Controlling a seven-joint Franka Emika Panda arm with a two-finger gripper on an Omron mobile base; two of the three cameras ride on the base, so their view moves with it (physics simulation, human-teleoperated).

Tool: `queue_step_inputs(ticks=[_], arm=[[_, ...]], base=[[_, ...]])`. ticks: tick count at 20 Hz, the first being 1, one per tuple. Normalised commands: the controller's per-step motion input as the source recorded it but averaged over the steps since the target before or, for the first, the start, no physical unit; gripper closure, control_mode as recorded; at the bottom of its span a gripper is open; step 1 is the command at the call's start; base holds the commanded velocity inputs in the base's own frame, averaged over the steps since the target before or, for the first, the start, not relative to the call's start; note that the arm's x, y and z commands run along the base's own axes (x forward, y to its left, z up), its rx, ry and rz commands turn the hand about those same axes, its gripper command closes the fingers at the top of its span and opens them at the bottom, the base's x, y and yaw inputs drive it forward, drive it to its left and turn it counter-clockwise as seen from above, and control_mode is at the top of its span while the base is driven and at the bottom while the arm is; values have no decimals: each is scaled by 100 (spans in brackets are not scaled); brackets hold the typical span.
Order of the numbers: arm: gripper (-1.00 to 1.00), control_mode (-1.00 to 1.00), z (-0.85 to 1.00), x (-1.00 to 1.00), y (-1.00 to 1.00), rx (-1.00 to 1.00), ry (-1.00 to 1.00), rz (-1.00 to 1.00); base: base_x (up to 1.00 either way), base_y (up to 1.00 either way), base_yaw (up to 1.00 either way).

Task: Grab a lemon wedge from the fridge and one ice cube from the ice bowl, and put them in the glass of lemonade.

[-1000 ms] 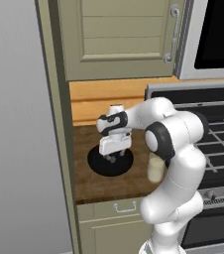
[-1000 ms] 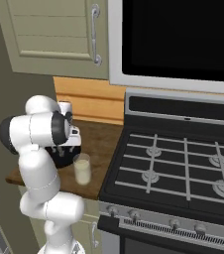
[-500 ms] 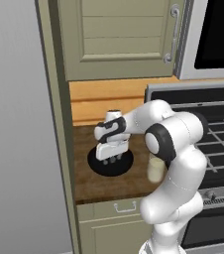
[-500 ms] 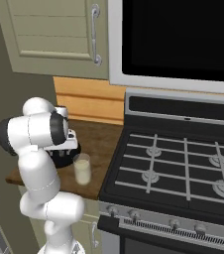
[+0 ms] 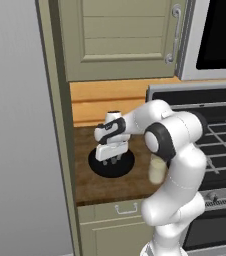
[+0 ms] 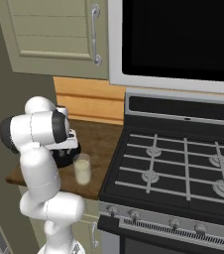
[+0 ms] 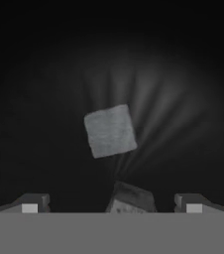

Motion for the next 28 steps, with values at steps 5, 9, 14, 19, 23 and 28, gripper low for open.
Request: queue_step_inputs(ticks=[5,9,14,19,23,28], arm=[[-100,-100,-7,10,0,0,0,0],[-100,-100,-3,0,0,0,0,0],[-100,-100,0,-8,-1,0,-3,0],[-100,-100,0,-18,-2,0,-9,0],[-100,-100,0,-1,0,0,-7,0],[-100,-100,-6,-11,-9,0,-6,0]], base=[[0,0,0],[0,0,0],[0,0,0],[0,0,0],[0,0,0],[0,0,0]])
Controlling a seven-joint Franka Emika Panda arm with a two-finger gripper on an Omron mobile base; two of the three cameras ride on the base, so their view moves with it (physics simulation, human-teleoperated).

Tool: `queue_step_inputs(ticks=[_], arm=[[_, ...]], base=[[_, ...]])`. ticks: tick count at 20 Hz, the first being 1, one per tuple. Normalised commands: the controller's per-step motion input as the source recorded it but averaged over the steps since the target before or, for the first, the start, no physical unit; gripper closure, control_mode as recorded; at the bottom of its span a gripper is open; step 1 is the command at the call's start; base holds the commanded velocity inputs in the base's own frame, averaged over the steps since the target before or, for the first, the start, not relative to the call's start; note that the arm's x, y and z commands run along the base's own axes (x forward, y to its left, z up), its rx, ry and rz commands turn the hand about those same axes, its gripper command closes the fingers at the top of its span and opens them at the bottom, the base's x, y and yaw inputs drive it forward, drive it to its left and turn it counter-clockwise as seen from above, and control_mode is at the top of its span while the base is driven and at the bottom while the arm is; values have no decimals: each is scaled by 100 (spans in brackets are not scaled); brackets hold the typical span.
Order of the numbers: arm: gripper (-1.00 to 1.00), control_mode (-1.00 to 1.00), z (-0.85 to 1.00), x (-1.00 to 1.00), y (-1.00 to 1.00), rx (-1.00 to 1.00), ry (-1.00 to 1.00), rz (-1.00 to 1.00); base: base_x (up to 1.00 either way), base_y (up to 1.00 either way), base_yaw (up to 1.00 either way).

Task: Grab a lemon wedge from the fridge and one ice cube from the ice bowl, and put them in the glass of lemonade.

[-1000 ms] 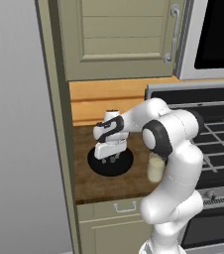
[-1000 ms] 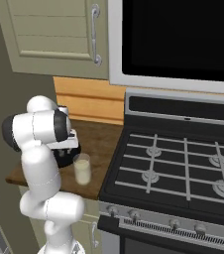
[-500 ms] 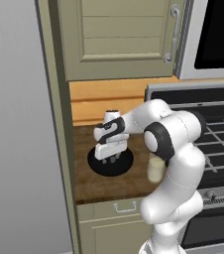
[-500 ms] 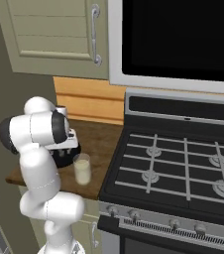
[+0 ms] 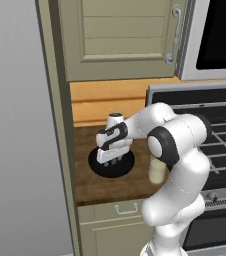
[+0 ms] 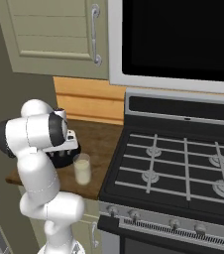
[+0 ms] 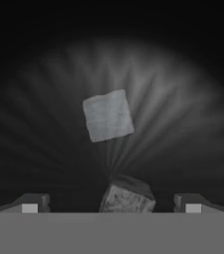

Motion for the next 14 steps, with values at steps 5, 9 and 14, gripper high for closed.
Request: queue_step_inputs(ticks=[5,9,14], arm=[[-100,-100,0,-17,-5,1,-14,0],[-100,-100,0,4,-3,1,-5,0],[-100,-100,-2,2,0,0,0,0]], base=[[0,0,0],[0,0,0],[0,0,0]])
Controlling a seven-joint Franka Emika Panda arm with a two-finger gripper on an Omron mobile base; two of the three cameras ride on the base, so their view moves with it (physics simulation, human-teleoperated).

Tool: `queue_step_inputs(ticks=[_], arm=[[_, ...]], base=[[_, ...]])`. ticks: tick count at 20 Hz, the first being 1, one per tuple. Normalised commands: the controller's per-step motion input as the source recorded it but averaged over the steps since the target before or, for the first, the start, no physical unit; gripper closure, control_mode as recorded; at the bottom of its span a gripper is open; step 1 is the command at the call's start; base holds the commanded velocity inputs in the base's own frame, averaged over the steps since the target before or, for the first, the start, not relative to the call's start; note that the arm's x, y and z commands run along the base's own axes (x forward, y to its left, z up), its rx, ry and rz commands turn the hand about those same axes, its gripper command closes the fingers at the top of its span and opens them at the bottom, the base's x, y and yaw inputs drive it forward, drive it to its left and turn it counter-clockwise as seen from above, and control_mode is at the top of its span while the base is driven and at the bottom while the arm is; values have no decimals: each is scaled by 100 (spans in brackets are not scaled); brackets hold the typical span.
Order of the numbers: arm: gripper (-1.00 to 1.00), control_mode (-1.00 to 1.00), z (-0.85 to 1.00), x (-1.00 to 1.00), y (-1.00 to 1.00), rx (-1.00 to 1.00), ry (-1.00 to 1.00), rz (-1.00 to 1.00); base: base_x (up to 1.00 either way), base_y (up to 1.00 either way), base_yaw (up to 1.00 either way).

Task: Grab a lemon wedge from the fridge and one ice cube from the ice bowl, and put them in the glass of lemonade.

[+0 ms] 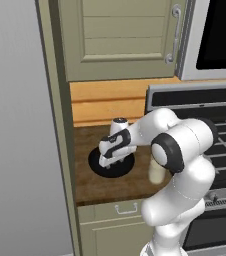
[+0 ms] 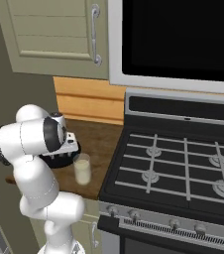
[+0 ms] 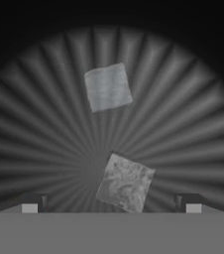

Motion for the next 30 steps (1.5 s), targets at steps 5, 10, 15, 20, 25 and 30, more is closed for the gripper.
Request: queue_step_inputs(ticks=[5,10,15,20,25,30], arm=[[-100,-100,0,3,0,0,0,0],[-100,-100,0,17,0,0,0,0],[-100,-100,-1,8,0,0,0,0],[-100,-100,-7,0,0,0,0,0],[-100,-100,-20,0,0,0,0,0],[-100,-100,0,0,0,0,0,0]], base=[[0,0,0],[0,0,0],[0,0,0],[0,0,0],[0,0,0],[0,0,0]])
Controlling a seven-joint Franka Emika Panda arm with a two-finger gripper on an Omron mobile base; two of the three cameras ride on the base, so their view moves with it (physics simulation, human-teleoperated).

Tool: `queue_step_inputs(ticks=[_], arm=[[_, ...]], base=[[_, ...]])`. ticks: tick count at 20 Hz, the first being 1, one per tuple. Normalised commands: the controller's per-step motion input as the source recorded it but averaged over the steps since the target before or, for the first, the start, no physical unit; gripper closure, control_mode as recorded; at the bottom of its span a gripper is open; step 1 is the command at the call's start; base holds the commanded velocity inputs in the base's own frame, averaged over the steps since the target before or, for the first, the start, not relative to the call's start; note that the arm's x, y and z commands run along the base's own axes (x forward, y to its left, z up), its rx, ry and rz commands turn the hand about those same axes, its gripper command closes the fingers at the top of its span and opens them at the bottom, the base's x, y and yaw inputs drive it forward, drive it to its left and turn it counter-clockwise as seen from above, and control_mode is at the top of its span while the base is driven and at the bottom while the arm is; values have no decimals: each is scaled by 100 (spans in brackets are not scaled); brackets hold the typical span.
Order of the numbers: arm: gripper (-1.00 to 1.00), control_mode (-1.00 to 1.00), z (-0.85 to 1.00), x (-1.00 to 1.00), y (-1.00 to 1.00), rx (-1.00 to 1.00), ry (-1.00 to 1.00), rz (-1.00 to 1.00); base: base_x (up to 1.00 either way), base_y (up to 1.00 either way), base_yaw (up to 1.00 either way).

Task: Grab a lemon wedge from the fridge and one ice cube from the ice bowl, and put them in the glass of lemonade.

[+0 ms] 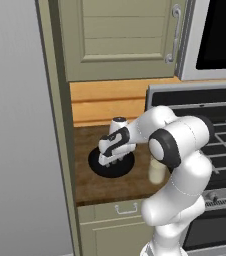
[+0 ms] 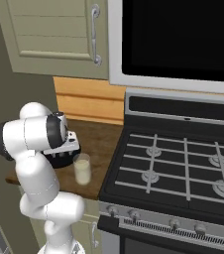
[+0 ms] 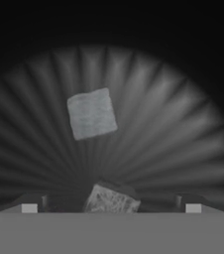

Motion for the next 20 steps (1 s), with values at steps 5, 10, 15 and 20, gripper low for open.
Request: queue_step_inputs(ticks=[5,10,15,20], arm=[[100,-100,0,0,0,0,0,0],[100,-100,0,0,0,0,0,0],[100,-100,0,-1,0,0,0,0],[100,-100,10,-9,0,1,-4,0]], base=[[0,0,0],[0,0,0],[0,0,0],[0,0,0]])
